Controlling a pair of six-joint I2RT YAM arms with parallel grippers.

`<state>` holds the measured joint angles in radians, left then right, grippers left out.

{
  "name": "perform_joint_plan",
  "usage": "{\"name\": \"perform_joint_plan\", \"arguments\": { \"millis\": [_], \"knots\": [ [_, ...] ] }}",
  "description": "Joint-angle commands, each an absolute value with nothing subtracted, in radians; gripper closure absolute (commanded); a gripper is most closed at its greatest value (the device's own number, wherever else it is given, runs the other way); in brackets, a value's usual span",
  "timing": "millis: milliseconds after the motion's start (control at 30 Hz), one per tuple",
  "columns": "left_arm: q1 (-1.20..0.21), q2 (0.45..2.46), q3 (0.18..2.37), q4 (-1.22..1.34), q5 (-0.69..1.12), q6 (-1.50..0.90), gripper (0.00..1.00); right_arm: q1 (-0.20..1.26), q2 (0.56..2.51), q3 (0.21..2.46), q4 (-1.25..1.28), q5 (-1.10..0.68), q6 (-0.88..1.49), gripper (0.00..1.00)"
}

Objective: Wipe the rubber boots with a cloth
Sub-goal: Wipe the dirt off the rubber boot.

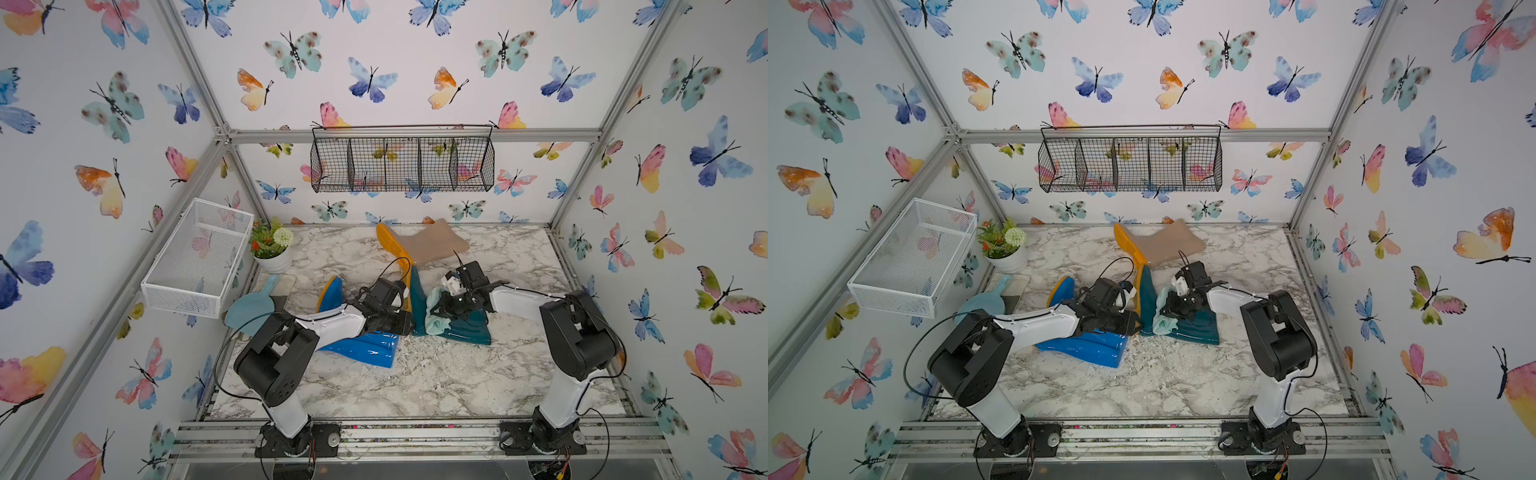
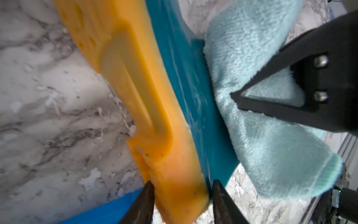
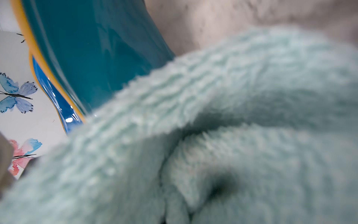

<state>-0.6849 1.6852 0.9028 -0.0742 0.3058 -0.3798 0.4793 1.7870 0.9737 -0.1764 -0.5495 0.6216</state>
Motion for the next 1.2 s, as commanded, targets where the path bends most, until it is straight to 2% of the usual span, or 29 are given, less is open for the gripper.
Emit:
{"name": "perform_joint_plan", "arguments": {
  "millis": [0,133,233,333,500,600,733,1033,1167],
  "knots": [
    [-0.692,1.676,0.868,-0.115,0.36,-0.362,0.62,0.489,1.737,0.873,-0.185,-0.535,0.676,0.98],
    [-0.691,1.691,0.889,-0.12,0.369,-0.351,0.86,0.49,1.742,0.953,-0.191,-0.525,0.672,0.98],
    [-0.692,1.686,0.893,-0.124,0.368,-0.338,1.0,0.49,1.805,1.093,-0.193,-0.529,0.663,0.98],
    [-0.692,1.682,0.896,-0.127,0.384,-0.319,1.0,0.489,1.918,1.262,-0.155,-0.553,0.665,0.98],
    [-0.693,1.684,0.905,-0.138,0.401,-0.296,1.0,0.486,2.162,1.675,-0.255,-0.548,0.624,0.98],
    [-0.695,1.678,0.902,-0.136,0.399,-0.296,1.0,0.485,2.232,1.763,-0.27,-0.57,0.642,0.98],
    [-0.693,1.661,0.89,-0.128,0.392,-0.301,1.0,0.487,2.152,1.559,-0.205,-0.592,0.668,0.98],
    [-0.693,1.646,0.868,-0.109,0.391,-0.301,1.0,0.596,1.743,0.984,-0.224,-0.511,0.648,0.98],
    [-0.694,1.657,0.871,-0.104,0.404,-0.295,1.0,0.633,1.718,0.963,-0.206,-0.513,0.668,0.98]
  ]
}}
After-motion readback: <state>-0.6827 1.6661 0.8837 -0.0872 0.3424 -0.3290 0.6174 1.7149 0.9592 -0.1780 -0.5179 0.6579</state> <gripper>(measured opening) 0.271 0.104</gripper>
